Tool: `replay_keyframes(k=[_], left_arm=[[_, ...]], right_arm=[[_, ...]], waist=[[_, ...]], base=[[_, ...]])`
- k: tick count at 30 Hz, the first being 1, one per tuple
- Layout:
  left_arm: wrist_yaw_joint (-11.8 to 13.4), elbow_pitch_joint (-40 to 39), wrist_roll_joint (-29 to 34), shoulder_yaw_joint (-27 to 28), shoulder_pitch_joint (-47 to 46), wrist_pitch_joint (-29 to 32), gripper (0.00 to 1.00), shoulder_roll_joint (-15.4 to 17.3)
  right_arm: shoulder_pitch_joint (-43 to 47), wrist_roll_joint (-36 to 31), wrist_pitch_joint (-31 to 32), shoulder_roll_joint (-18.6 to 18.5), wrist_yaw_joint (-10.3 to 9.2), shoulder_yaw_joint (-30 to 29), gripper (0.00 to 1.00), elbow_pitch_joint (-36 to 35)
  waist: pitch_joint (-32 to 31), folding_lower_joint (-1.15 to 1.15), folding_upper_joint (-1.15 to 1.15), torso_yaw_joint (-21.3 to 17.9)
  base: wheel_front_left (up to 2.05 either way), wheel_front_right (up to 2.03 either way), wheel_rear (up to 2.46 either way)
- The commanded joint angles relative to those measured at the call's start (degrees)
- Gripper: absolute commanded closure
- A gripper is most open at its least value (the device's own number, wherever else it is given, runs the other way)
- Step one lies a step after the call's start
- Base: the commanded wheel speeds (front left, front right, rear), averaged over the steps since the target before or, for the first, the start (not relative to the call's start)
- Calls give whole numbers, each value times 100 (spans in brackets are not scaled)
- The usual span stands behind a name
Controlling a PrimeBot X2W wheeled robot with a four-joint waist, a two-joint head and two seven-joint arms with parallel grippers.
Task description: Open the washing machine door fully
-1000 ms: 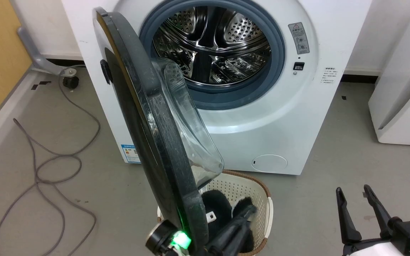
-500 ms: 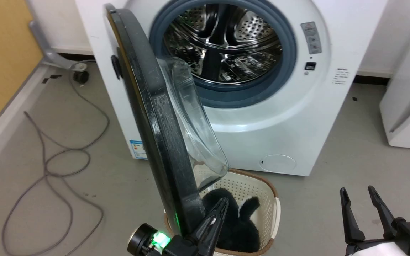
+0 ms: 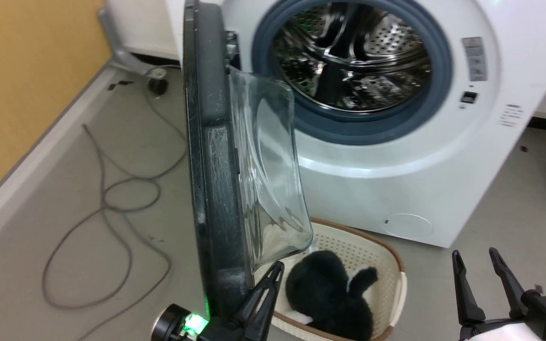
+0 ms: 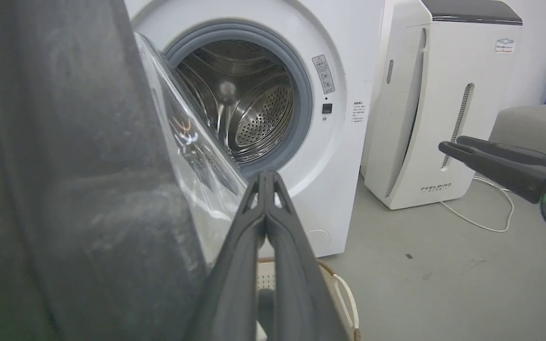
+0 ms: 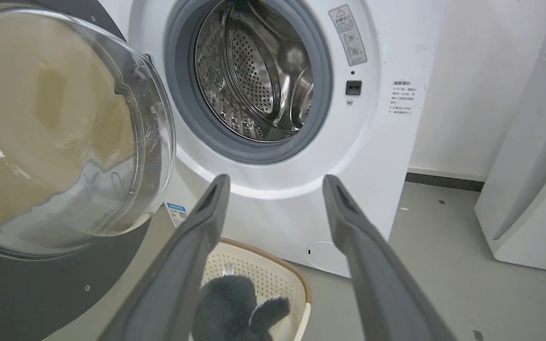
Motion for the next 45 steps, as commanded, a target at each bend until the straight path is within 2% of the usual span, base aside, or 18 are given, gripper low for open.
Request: replay_keyframes(k=[1,11,20,34,45], left_arm=[[44,-21,-34,74,64,-24,100,60],[170,-179,-56,292,251,-24,100,112],[333,-184,-133,823,210,-24,100,258],[610,364,-530,2333,-178,-24,100,467],[581,807,-744,3556,-799,-24,100,596]], right_arm=[[36,15,-25,19,3,-9,0,-2],[23,-34,-25,19,3,-30,0,4],[-6,-58,-25,19,3,-22,0,15],[-154,-229,-25,19,3,-38,0,-48],[-365,-402,-25,19,3,-33,0,-55]], waist=[[38,0,0,129],[102,0,0,584],[140,0,0,776],[524,0,0,696],[881,0,0,600]], base=[[0,0,0],[0,0,0],[0,0,0],[0,0,0],[0,0,0]])
